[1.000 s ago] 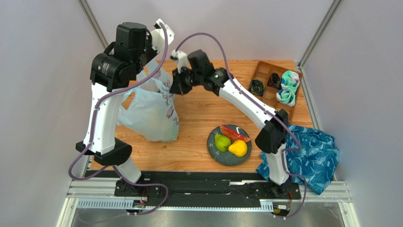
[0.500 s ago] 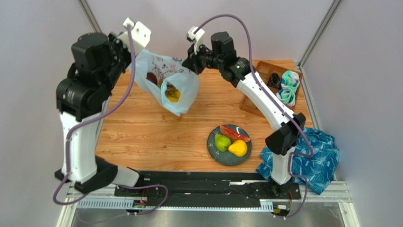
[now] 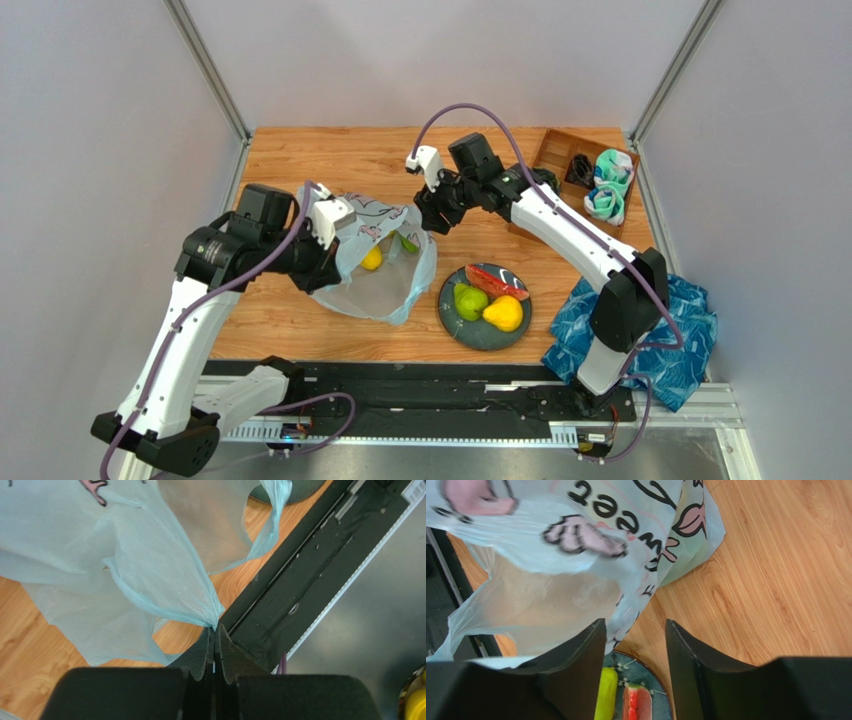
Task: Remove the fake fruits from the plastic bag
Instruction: Adjust the plastic bag at the center of the board, then take out the fake fruit from the plastic bag.
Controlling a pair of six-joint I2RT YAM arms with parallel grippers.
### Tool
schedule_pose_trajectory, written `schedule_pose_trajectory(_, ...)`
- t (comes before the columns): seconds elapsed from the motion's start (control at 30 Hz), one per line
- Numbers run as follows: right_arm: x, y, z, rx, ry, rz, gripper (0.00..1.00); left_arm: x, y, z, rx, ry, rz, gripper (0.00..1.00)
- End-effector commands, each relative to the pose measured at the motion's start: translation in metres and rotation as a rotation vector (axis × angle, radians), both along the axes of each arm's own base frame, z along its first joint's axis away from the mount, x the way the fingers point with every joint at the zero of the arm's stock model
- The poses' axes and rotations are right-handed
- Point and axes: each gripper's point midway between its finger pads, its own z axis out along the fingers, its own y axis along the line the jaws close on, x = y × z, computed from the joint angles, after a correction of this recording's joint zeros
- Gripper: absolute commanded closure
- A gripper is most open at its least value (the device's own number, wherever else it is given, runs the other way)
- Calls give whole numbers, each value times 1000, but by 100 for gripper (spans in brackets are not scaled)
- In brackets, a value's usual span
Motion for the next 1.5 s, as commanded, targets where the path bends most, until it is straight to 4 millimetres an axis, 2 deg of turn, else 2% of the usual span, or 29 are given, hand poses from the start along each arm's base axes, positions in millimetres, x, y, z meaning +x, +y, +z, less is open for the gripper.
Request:
schedule_pose_trajectory(0.0,-23,6,92,159,-144,77,41,26,-18,49,-150,-78,89,100)
schedule_pose_trajectory(0.03,-37,10,107,190,-164,115,36,30,-20,53,-160,-81,102,100)
schedule_pose_trajectory(0.07,-47,14,118,221,-187,153,36,34,-21,63,-171,-107,108,100)
schedule_pose_trajectory(0.1,-56,18,118,224,-206,184,36,36,-21,68,-179,-116,116,100)
schedule_pose_trajectory(0.13,-73,23,129,250,-243,231,36,40,-23,71,-192,-105,129,100)
schedule_pose_trajectory(0.2,-87,33,134,275,-302,308,39,43,-26,81,-225,-110,135,100)
schedule_pose_trajectory(0.23,-100,40,126,273,-301,350,45,49,-27,80,-237,-86,160,100)
schedule_pose_trajectory(0.3,-112,50,120,279,-318,433,51,56,-25,85,-265,-81,188,100)
schedule_pose_trajectory(0.33,-123,57,111,270,-301,478,57,59,-27,86,-291,-55,206,100)
schedule_pose_trajectory(0.37,-122,64,94,243,-281,497,58,61,-27,89,-304,-48,214,100)
schedule_pose_trajectory(0.4,-128,72,86,232,-270,521,61,64,-25,90,-321,-34,237,100)
schedule_pose_trajectory(0.43,-126,77,81,222,-261,516,62,66,-26,90,-336,-23,237,100)
schedule_pose_trajectory(0.47,-120,87,63,200,-227,495,62,66,-26,92,-349,-20,239,100)
schedule_pose_trajectory(0.5,-117,94,57,193,-219,464,62,67,-25,93,-358,-13,249,100)
schedule_pose_trajectory(0.53,-101,101,52,193,-202,344,61,65,-25,92,-366,-4,243,100)
schedule_pose_trajectory(0.57,-88,107,38,177,-174,270,60,63,-25,91,-369,1,242,100)
schedule_pose_trajectory(0.63,-66,111,24,181,-94,77,60,56,-24,86,-371,14,240,100)
schedule_pose_trajectory(0.7,-59,116,4,167,-41,27,60,48,-21,82,-368,12,241,100)
schedule_pose_trajectory(0.77,-55,121,-7,167,3,-27,60,41,-20,75,-371,32,245,100)
schedule_pose_trajectory(0.8,-52,121,-21,145,26,-50,59,37,-19,76,-379,27,246,100)
schedule_pose_trajectory(0.87,-48,124,-33,146,68,-117,55,30,-20,78,-399,33,229,100)
schedule_pose_trajectory(0.97,-45,132,-49,150,117,-161,41,21,-18,81,-416,32,226,100)
schedule_pose_trajectory(1.0,-45,136,-52,156,138,-188,29,17,-18,83,-425,29,223,100)
schedule_pose_trajectory(1.1,-36,146,-72,129,125,-252,13,6,-17,81,-447,47,220,100)
schedule_pose_trajectory(1.13,-32,151,-69,139,111,-267,11,3,-18,77,-454,63,216,100)
schedule_pose_trajectory(1.17,-29,155,-82,122,117,-276,9,1,-18,76,-457,71,216,100)
schedule_pose_trajectory(1.23,-25,162,-84,121,105,-289,5,-6,-19,72,-465,96,201,100)
schedule_pose_trajectory(1.27,-20,162,-94,101,94,-312,4,-8,-19,72,-467,101,194,100)
schedule_pose_trajectory(1.47,-8,165,-108,72,50,-329,3,-14,-19,65,-461,119,187,100)
